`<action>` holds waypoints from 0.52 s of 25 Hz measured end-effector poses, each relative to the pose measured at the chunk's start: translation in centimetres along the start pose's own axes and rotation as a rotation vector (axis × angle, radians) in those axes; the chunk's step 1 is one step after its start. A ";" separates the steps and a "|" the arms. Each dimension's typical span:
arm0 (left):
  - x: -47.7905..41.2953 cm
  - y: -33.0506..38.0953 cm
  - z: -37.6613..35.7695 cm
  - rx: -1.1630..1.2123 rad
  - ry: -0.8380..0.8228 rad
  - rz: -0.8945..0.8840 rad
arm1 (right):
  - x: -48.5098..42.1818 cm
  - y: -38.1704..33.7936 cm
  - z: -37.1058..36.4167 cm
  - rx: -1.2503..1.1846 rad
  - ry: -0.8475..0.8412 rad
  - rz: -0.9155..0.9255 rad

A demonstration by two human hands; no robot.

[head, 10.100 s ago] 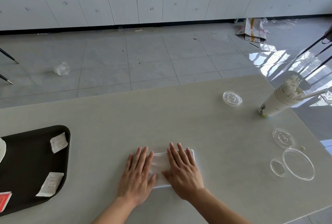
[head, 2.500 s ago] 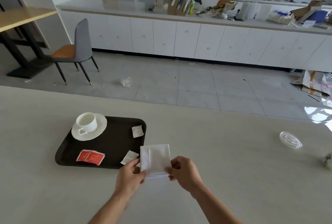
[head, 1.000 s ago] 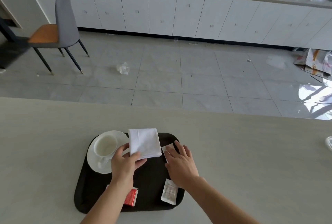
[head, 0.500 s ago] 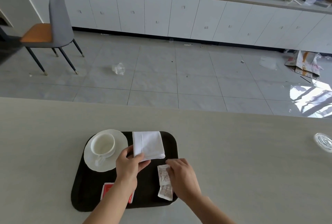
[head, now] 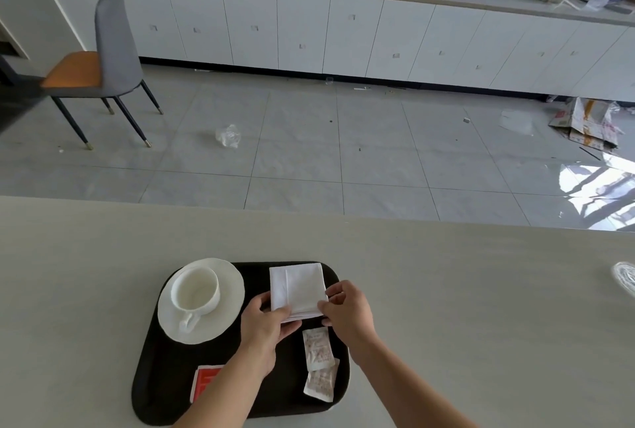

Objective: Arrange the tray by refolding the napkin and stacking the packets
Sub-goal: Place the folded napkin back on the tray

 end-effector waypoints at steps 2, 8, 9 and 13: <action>0.1 -0.1 -0.3 -0.265 0.084 -0.122 | 0.0 0.4 -0.2 0.065 0.013 0.044; 1.3 0.5 -0.3 -0.777 0.185 -0.599 | 0.0 1.0 -0.6 0.197 0.044 0.135; 1.5 0.3 -0.2 -0.805 0.173 -0.654 | 0.0 0.9 -0.6 0.225 0.036 0.152; 1.7 -0.6 0.7 -0.971 0.113 -0.827 | -0.1 1.2 -0.9 0.374 0.034 0.272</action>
Point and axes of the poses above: each hand's wrist, its own x-axis away from the middle knuckle, its own z-axis out of the back of the hand, y = z × x, the point moved 2 cm from there along -x, towards the middle knuckle, and after that the axes turned 6 degrees about y, right-handed, at the moved point
